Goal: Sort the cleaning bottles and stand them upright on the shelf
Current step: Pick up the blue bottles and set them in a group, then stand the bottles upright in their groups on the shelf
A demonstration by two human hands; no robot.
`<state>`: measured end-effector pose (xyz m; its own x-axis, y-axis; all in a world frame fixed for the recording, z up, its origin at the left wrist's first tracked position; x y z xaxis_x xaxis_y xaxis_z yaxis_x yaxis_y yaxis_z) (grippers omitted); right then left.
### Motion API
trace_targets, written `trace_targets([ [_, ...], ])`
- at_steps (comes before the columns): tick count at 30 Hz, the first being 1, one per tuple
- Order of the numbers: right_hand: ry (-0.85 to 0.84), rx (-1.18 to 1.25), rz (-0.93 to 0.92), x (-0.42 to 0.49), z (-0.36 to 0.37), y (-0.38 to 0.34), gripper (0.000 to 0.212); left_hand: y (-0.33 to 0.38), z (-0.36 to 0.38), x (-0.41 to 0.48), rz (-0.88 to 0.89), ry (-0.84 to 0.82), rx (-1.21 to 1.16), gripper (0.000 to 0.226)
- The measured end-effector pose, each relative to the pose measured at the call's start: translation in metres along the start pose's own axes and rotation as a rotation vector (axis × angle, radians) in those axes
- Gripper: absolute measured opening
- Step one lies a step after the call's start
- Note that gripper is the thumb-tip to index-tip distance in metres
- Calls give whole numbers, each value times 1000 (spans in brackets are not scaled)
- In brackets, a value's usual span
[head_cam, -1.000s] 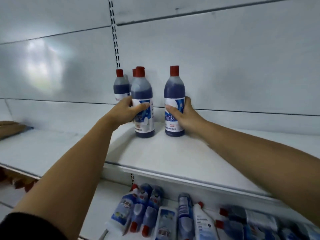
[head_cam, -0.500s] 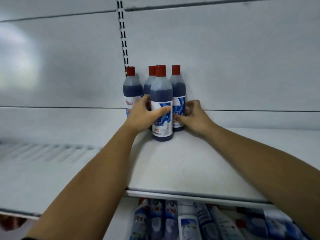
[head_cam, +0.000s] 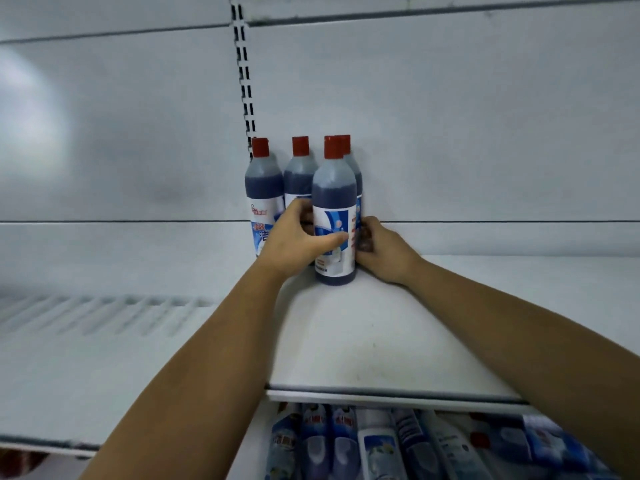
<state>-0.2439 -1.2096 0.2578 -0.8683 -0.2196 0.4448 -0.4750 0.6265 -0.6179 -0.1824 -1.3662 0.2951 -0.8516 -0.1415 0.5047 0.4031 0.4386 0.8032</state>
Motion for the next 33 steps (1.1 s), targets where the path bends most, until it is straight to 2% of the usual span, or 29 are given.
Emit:
trace_targets([
  [3,-95,-309,1,-5,6,5,37,-3,1,-3,-22,-10,-15,54],
  [5,-183,-411,20,-13,9,10,36,-3,1,-5,-14,-11,0,54],
  [9,-281,-507,32,-41,-6,18,44,2,9,-9,-7,-35,37,54],
  [14,-298,-513,41,-81,-35,24,53,16,19,-22,-14,-5,153,55],
  [16,-294,-510,56,-97,-47,28,54,13,25,-31,-51,-94,408,61],
  [19,-277,-495,70,-122,-70,32,53,3,38,-53,-55,-337,992,70],
  [21,-257,-489,90,-138,-87,36,52,14,49,-67,-13,-374,1126,67],
  [27,-169,-488,152,-177,-139,51,50,61,138,-110,137,-518,927,67],
  [33,-51,-524,190,-225,-214,87,48,91,214,-134,144,-504,792,63],
])
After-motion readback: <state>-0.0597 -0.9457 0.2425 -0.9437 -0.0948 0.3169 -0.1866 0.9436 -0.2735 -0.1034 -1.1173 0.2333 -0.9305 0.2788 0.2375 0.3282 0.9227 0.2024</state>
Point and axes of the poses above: each hand's wrist, its own x-axis towards the middle knuckle, its own z-axis out of the palm, y = z × x, the point moved 8 cm from there along x, towards the middle knuckle, and after that the axes turned 8 degrees about y, right-handed, at the moved point
